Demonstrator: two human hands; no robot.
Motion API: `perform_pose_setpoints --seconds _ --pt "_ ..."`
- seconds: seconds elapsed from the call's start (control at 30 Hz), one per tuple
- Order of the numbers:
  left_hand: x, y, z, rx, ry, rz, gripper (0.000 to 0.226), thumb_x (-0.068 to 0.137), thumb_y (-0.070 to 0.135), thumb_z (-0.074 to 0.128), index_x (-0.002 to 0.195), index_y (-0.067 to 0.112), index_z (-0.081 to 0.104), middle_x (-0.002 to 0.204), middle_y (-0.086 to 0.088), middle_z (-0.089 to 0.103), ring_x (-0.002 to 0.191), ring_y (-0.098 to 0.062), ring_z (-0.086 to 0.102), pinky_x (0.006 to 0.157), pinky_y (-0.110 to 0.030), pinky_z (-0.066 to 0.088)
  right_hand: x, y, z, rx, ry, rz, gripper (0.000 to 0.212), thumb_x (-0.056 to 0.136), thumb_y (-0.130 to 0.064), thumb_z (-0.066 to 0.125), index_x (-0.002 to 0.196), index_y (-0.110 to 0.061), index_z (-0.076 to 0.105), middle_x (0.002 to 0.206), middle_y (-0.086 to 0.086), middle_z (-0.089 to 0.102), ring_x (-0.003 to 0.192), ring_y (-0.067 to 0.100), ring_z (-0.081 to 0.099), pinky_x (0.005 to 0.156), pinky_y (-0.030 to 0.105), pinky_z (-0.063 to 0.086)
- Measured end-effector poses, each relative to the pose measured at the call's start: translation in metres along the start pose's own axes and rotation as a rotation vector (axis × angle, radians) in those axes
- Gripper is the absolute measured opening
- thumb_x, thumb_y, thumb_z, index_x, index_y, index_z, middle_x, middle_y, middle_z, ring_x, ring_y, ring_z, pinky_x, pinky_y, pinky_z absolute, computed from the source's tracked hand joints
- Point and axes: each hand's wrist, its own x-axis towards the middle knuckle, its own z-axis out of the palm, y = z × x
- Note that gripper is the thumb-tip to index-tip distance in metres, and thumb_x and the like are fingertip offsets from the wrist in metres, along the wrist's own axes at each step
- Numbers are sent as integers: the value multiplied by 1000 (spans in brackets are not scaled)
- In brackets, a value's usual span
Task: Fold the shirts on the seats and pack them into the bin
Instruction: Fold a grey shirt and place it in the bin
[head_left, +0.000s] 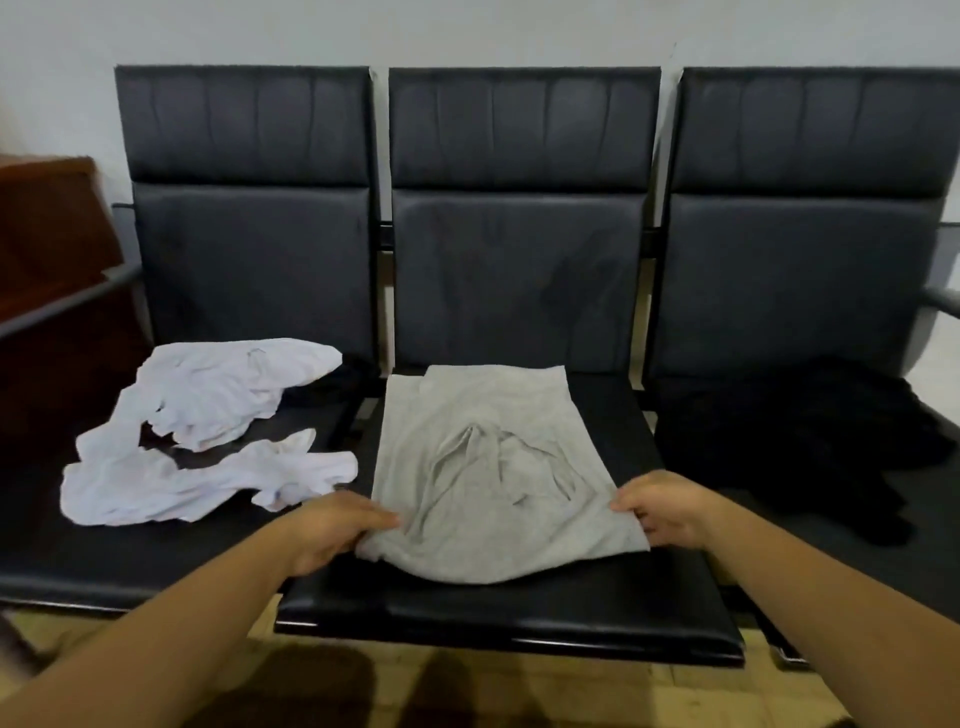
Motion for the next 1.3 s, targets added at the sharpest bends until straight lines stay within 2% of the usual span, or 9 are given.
perform_pose_setpoints --seconds 0.13,0.4,0.5,0.7,0.87,1.03,1.17,1.23,1.3 --pt "-7 0 7 541 23 83 46 81 56 76 105 17 73 107 -1 71 96 -11 62 81 -24 49 -1 11 2 -14 14 -72 10 92 -1 65 101 -1 69 110 18 68 96 27 67 66 33 56" --pt "-18 -1 -5 782 -209 129 24 90 38 74 75 24 60 61 19 54 63 -1 49 65 -17 39 -24 15 -7 -295 -270 -39 8 94 -2 62 87 -3 64 65 5 62 58 13 61 62 31 57" --pt "-25 0 -9 824 -300 56 15 93 34 71 98 21 66 72 15 66 68 -1 60 71 -20 49 -33 14 -20 -438 -373 8 29 96 -24 69 108 3 69 89 18 73 74 24 71 71 36 61" --pt "17 -5 19 820 324 433 9 96 27 63 97 18 64 94 3 67 87 -19 64 75 -30 49 7 9 -1 -539 321 -409 16 98 -19 55 102 -7 65 97 13 72 89 28 70 83 41 58" --pt "61 -7 42 897 318 462 75 98 47 59 157 13 27 166 -10 19 152 -28 21 121 -39 17 28 24 39 -958 141 -632 53 108 -28 39 154 -3 31 161 13 33 148 27 32 121 38 19" --pt "62 -29 34 1049 234 268 101 85 87 14 162 24 1 170 2 1 156 -15 1 125 -42 -1 27 54 27 -1176 178 -521 62 107 -49 16 162 -20 9 169 -8 5 155 8 0 125 40 -4" --pt "66 -12 15 830 447 367 75 99 68 27 155 19 33 152 -13 46 139 -33 44 113 -44 32 28 34 15 -1007 308 -609 58 102 -52 15 115 -16 59 121 1 62 121 24 56 111 45 34" --pt "84 7 7 816 484 435 71 99 65 26 145 14 45 145 -13 52 131 -32 50 108 -45 37 47 5 13 -808 371 -674 50 102 -47 24 89 -11 56 90 7 60 92 32 60 85 43 46" --pt "107 26 8 809 462 488 56 106 47 34 148 11 43 152 -13 45 136 -32 45 112 -43 34 78 -23 16 -814 347 -670 40 107 -31 32 103 -2 60 103 15 62 102 37 59 87 43 45"
